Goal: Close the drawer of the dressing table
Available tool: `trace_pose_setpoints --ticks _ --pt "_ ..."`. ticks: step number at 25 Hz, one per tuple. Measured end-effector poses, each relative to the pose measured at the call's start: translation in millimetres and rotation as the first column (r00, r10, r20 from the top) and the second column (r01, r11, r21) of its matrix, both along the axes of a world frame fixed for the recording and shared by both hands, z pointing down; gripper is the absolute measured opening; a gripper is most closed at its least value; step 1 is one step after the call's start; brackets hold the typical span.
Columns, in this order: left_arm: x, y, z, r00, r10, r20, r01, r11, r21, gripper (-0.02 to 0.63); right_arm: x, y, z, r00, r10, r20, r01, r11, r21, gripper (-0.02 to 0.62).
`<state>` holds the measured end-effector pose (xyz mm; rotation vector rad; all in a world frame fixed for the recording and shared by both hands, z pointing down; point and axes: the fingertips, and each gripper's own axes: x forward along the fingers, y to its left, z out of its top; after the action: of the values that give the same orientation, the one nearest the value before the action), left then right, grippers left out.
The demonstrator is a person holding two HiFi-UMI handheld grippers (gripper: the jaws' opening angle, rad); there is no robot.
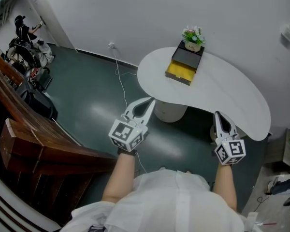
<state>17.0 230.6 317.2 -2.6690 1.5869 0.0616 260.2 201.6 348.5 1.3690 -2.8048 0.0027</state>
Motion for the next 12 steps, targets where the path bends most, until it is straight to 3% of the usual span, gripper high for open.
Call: trace_pose_setpoints --ticks 12 --pt "-20.8 0.3 0.5 0.999 -0.034 -0.041 0.034 0.999 0.002 0.017 -18.2 -6.1 7.0 1.0 -0.022 -0.016 0.021 0.999 -0.025 0.009"
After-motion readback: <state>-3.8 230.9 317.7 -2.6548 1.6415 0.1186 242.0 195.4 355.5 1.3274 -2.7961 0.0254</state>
